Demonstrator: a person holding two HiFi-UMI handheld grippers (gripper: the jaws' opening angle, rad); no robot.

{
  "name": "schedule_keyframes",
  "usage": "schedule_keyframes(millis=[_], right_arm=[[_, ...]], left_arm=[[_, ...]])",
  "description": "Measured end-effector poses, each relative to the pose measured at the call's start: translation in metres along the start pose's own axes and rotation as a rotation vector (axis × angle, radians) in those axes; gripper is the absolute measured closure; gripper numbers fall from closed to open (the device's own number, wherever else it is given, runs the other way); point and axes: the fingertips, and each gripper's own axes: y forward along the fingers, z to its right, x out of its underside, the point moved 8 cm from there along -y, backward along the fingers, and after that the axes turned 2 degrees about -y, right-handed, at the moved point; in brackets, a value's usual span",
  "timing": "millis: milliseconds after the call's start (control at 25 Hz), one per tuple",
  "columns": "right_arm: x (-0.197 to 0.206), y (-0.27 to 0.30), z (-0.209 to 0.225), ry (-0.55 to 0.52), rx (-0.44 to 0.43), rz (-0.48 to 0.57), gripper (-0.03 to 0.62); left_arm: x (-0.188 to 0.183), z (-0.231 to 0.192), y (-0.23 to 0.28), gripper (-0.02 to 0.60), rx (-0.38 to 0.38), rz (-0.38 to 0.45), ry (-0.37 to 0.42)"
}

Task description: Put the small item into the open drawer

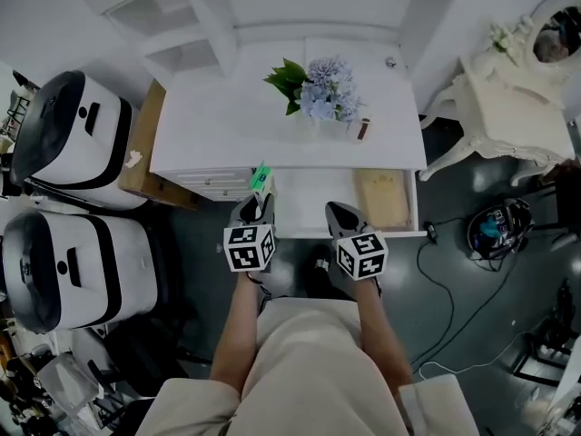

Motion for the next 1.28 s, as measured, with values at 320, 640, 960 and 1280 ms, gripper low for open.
schedule_keyframes(millis=[320,640,960,1280], right_arm=[[0.005,0.016,0.038,-0.053,-0.028,-0.073,0.569],[0.009,0.025,0.069,-0.038,-0.025,-0.097,0.569],[0.023,0.033,0.072,-0.025,-0.034,-0.139,0.569],[0.039,0.035,0.079,-0.012,-0.015,-0.183,0.569]], left_arm=[[0.012,0.02,0.035,0.479,0.086,-0.083,0.167],[0.041,0.021,0.058,0.48,0.143,-0.19,0.065],[0.062,0.016,0.081,0.48,0.203,-0.305,-0.032],[0.083,0.019,0.11,0.48,0.301,-0.42,-0.034]])
